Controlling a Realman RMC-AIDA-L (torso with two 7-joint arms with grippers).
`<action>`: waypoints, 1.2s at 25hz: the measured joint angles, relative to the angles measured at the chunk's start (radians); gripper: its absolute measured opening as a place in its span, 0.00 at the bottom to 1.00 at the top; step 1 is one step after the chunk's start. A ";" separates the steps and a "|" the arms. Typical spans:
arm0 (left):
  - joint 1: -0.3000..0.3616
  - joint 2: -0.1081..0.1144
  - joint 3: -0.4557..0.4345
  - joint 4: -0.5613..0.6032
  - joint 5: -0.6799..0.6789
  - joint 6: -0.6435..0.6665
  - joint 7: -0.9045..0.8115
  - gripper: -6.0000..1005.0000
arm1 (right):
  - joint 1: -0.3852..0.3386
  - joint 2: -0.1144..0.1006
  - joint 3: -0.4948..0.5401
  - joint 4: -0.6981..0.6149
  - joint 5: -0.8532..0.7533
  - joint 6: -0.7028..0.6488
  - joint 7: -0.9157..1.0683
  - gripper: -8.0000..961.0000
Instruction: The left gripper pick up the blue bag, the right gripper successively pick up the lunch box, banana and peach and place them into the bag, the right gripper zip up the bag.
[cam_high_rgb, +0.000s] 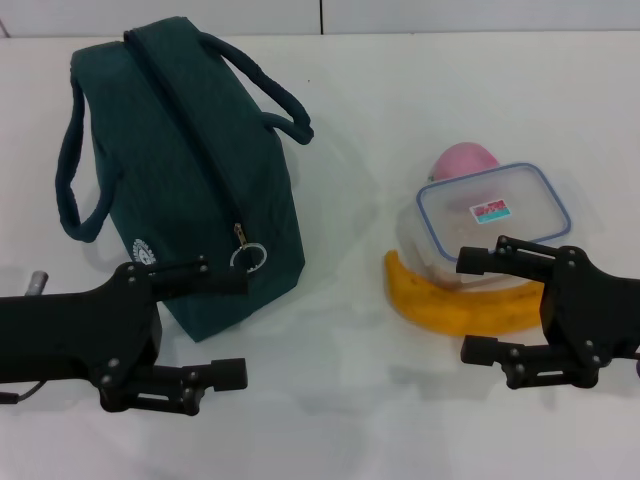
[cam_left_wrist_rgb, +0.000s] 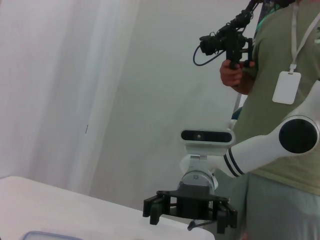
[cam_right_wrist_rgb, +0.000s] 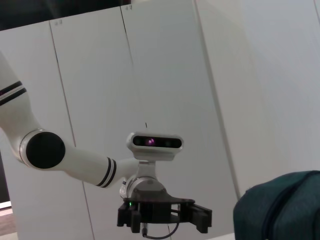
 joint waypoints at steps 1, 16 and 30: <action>0.000 0.000 0.000 0.000 -0.001 0.000 0.000 0.89 | 0.000 0.000 0.000 0.000 0.000 0.004 0.000 0.89; 0.004 -0.001 -0.048 0.006 -0.018 0.008 -0.006 0.86 | 0.013 -0.001 0.011 0.001 0.000 0.035 0.003 0.89; -0.008 0.027 -0.500 0.094 -0.086 -0.142 -0.339 0.84 | -0.006 -0.006 0.098 0.011 0.000 0.050 0.008 0.89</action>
